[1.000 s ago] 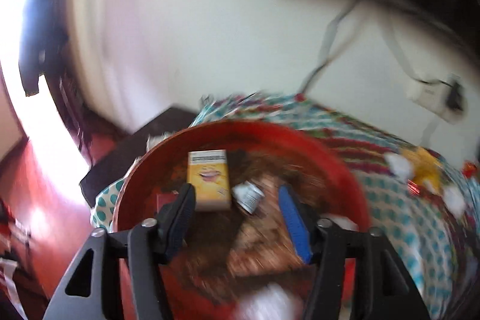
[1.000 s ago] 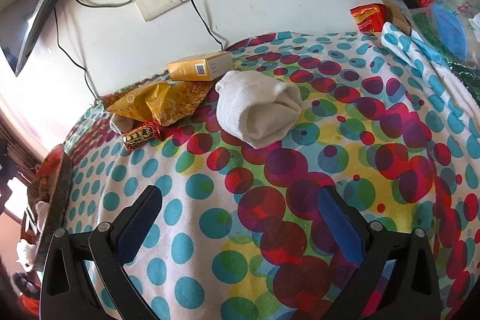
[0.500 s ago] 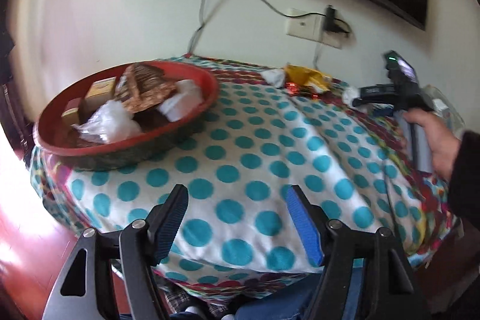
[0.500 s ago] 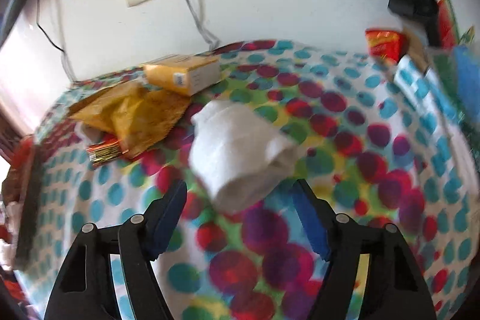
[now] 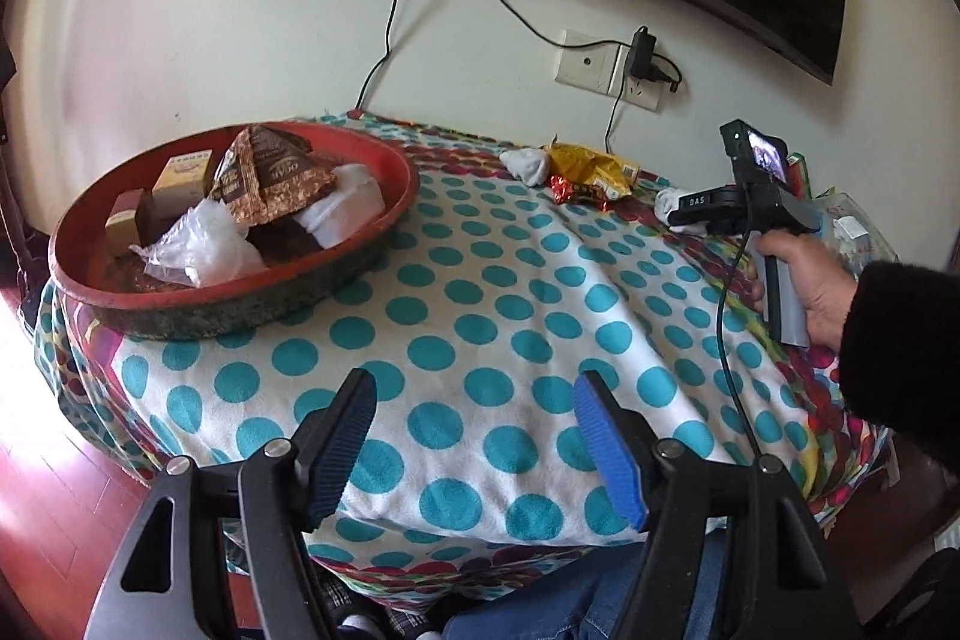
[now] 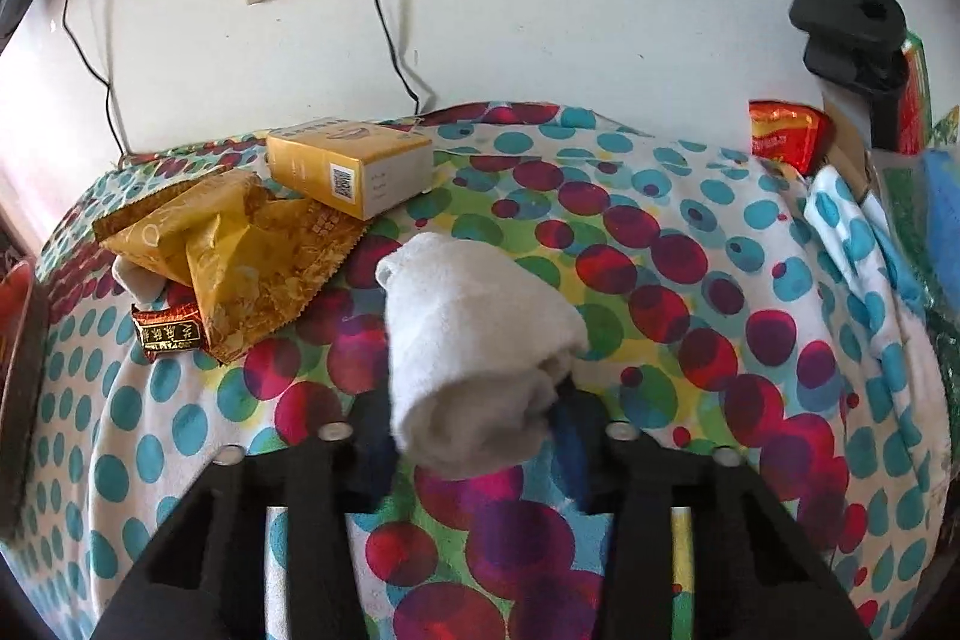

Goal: Organize objects
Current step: 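Grasp the large white rolled sock with the right gripper and lift it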

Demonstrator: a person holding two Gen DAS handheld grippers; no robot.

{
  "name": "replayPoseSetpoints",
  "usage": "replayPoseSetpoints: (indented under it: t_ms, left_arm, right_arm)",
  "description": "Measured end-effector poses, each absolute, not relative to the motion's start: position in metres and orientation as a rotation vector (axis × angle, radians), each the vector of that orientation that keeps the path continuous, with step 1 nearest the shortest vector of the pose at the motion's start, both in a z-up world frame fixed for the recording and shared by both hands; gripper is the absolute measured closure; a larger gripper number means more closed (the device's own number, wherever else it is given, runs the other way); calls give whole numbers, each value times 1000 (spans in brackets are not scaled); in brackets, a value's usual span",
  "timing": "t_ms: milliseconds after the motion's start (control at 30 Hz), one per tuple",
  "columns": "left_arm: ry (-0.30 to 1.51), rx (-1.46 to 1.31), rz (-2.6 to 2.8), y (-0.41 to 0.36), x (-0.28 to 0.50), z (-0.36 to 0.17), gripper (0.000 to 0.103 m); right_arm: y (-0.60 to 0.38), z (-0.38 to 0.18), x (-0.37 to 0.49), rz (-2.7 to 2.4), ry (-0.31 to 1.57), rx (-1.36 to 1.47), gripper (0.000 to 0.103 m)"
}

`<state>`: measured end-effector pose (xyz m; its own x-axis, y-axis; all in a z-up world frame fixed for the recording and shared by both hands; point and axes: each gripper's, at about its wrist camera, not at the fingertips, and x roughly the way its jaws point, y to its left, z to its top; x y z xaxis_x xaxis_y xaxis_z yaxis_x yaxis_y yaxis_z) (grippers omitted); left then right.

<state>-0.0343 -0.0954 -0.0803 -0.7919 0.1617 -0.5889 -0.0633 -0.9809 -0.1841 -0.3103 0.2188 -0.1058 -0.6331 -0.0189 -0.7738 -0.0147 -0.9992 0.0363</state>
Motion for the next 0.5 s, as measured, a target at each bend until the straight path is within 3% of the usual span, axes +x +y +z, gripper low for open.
replayPoseSetpoints:
  t_ms: [133, 500]
  left_arm:
    - [-224, -965, 2868, -96, -34, -80, 33]
    - [-226, -985, 2894, -100, -31, -73, 33]
  right_arm:
    - [212, -104, -307, -2852, -15, 1331, 75]
    - [195, -78, -281, -2882, 95, 1269, 75]
